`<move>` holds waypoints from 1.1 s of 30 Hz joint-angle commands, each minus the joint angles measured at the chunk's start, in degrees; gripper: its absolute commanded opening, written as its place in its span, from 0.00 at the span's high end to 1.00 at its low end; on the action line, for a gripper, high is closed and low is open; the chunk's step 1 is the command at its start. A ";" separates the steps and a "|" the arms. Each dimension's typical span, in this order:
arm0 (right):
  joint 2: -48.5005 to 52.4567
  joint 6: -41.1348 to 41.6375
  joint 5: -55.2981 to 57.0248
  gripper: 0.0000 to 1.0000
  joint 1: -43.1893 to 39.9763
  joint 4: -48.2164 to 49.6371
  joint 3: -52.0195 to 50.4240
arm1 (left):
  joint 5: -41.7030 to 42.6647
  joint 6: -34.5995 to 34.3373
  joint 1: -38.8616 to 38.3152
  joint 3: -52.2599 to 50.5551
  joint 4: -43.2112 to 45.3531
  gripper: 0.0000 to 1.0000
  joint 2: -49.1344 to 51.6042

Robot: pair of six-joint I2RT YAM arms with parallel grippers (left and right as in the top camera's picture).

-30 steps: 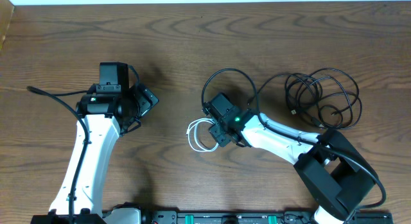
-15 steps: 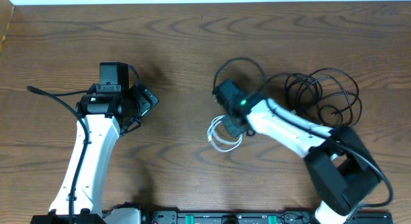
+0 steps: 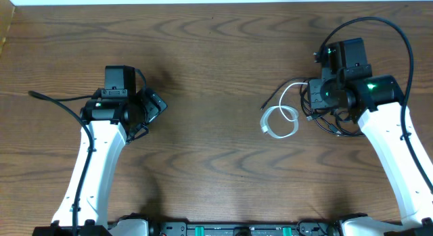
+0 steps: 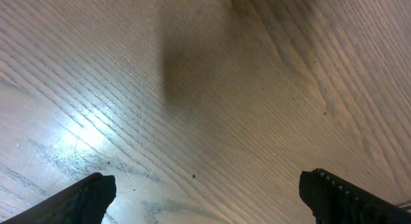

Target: Untangle cables

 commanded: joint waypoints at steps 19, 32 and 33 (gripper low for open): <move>15.56 6.29 -8.15 0.88 12.22 14.88 -15.91 | -0.98 -0.07 0.35 0.52 -0.20 0.02 -0.42; 24.30 6.10 -8.13 0.43 14.25 23.17 -15.91 | -0.96 -0.07 0.35 0.52 -0.22 0.02 -0.42; 24.70 6.08 -8.13 0.48 14.36 23.26 -15.91 | -0.96 -0.07 0.35 0.52 -0.22 0.02 -0.42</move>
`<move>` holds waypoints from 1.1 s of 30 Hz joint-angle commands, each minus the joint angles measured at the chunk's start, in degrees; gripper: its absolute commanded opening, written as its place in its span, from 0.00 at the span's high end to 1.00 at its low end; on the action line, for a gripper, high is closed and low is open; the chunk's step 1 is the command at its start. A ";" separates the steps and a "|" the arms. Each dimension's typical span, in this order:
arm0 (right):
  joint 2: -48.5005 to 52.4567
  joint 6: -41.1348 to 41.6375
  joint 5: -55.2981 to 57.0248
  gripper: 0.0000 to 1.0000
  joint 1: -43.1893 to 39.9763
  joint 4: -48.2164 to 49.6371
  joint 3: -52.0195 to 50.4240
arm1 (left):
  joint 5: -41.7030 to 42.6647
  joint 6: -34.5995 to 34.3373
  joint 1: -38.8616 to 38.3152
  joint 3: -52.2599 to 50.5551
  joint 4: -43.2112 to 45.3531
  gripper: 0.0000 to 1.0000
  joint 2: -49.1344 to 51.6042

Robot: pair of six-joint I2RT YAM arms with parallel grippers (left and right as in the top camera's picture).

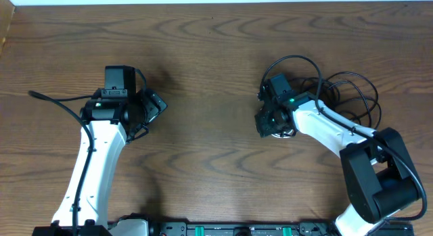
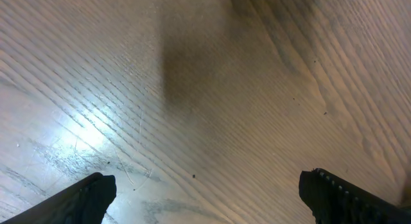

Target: Untangle cables

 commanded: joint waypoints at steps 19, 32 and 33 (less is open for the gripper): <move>-10.16 -7.37 1.75 0.99 -4.26 -6.54 3.34 | -0.96 -0.07 0.35 0.52 -0.22 0.02 -0.42; -33.94 -7.04 11.39 0.99 -32.81 -5.29 5.51 | -0.98 -0.07 0.35 0.52 -0.22 0.02 -0.42; -33.73 -5.31 14.73 0.99 -35.85 -3.72 5.51 | -0.98 -0.07 0.35 0.52 -0.20 0.02 -0.42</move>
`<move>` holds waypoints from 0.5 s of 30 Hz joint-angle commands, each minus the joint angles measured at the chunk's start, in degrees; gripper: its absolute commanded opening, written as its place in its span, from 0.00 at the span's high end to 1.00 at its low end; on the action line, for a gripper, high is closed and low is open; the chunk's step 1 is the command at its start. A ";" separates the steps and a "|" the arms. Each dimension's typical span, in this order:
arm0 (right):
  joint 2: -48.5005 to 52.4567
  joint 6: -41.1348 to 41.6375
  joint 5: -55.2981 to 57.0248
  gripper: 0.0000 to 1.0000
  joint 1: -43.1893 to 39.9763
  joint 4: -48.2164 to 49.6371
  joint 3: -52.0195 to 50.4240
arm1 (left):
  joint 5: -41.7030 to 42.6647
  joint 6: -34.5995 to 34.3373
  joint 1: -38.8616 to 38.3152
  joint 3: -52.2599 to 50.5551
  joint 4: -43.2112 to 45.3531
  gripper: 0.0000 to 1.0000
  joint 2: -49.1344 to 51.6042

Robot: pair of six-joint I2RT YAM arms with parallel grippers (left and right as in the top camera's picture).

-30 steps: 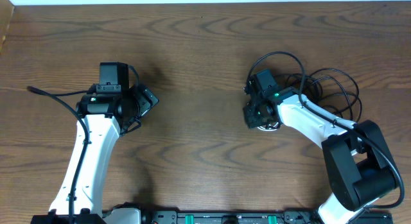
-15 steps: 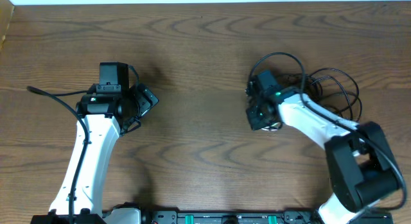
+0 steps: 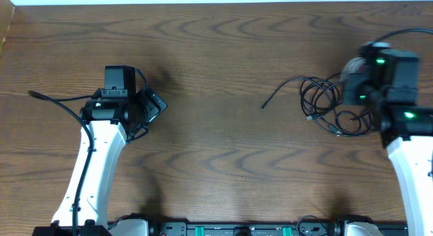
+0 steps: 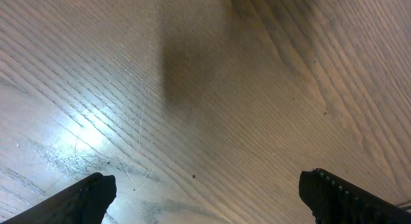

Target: Untangle cables

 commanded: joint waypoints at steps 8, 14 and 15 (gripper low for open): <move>12.81 5.97 20.59 0.99 -25.11 18.29 0.39 | -0.96 -0.07 0.35 0.50 -0.22 0.02 -0.42; 27.80 1.79 16.68 0.99 -39.15 26.64 0.39 | -0.98 -0.07 0.35 0.52 -0.20 0.02 -0.42; 29.51 1.18 15.13 0.99 -40.68 27.43 0.39 | -0.96 -0.07 0.35 0.50 -0.20 0.02 -0.42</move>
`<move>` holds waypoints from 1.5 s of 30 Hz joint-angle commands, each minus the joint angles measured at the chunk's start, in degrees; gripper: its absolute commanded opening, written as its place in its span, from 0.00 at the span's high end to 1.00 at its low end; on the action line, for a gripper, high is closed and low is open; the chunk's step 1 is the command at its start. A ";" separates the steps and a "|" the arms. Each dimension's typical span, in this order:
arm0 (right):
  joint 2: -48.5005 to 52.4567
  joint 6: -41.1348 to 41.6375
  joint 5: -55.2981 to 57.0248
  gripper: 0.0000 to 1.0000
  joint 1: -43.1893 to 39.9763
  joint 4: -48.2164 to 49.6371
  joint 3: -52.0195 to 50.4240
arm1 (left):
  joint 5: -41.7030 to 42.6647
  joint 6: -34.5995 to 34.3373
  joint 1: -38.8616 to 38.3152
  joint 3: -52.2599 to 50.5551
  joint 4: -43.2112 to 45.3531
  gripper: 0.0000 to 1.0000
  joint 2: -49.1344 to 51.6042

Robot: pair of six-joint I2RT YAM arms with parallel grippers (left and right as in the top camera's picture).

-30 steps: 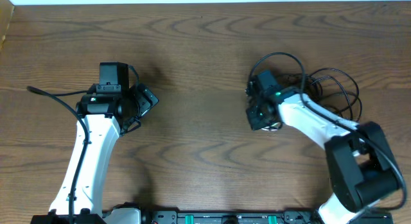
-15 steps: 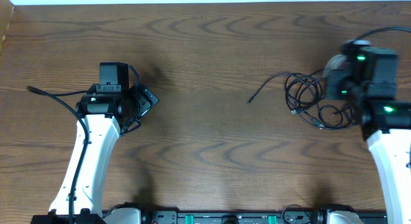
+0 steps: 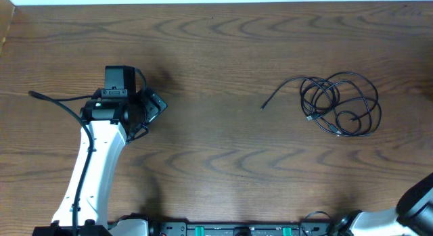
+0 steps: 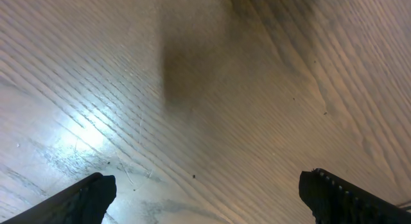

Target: Untangle cables

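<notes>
A tangle of black cable (image 3: pixel 319 94) lies in loose loops on the wooden table (image 3: pixel 216 53) at the right, with one free end (image 3: pixel 264 107) trailing left. No white cable shows. My left gripper (image 3: pixel 154 106) hovers at the left, far from the tangle. In the left wrist view this gripper (image 4: pixel 205 199) is open, its dark fingers (image 4: pixel 83 198) wide apart over bare wood, with nothing between them. Only a corner of the right arm (image 3: pixel 421 199) shows at the lower right; its gripper is out of view.
The left arm's own black lead (image 3: pixel 54 101) runs off to the left. The arms' base rail (image 3: pixel 230 229) lines the front edge. A white strip borders the table's far edge.
The right arm stood beside the black tangle at the right; now it is almost wholly out of the overhead view. The black tangle and the left arm are unchanged.
At first a white cable lay left of the black tangle, with the right gripper over the tangle. Then the right gripper was down on the white cable. Later the white cable was gone and the right arm was back at the right. Now that arm is nearly gone from view.
</notes>
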 commanded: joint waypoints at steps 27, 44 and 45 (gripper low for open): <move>12.63 20.24 -10.84 0.01 -13.27 -22.03 10.34 | -0.94 -0.07 0.35 0.52 -0.24 0.02 -0.42; 18.95 36.02 -42.03 0.01 -20.26 -41.70 17.22 | -0.94 -0.07 0.35 0.50 -0.24 0.02 -0.42; 19.15 35.39 -43.36 0.01 -20.48 -41.66 17.22 | -0.94 -0.07 0.35 0.52 -0.22 0.02 -0.42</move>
